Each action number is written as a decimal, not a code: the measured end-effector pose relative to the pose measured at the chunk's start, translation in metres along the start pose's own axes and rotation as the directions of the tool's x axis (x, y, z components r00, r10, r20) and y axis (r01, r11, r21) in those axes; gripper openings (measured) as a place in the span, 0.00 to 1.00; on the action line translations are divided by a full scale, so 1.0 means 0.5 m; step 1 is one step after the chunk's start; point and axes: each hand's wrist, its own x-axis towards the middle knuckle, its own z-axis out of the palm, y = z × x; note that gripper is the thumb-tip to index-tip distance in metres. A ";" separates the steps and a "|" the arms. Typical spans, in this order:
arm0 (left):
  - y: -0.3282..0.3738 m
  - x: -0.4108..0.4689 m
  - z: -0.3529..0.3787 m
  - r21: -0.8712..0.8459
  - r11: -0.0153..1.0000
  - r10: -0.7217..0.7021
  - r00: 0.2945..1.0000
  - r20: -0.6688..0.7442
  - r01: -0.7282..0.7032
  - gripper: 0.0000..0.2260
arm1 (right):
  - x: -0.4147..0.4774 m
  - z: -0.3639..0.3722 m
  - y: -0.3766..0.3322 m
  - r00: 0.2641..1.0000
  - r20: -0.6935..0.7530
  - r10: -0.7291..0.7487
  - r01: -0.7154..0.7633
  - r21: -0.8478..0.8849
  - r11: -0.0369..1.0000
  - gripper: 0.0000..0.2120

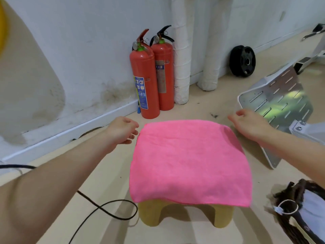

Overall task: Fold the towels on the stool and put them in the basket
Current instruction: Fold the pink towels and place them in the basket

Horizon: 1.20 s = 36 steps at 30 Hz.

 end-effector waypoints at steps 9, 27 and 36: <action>-0.004 0.099 0.077 -0.265 0.957 -0.124 0.992 -0.012 0.117 0.09 | 0.076 0.085 -0.002 0.920 0.314 0.234 -0.384 0.607 0.696 0.11; -0.002 0.141 0.073 -0.365 0.931 0.027 0.999 -0.017 -0.031 0.05 | 0.146 0.031 0.007 0.968 0.250 -0.012 -0.150 0.620 0.770 0.10; -0.007 0.160 0.083 -0.168 0.963 0.181 0.967 -0.177 -0.211 0.09 | 0.143 0.035 -0.026 0.974 0.222 -0.053 0.030 0.107 0.994 0.13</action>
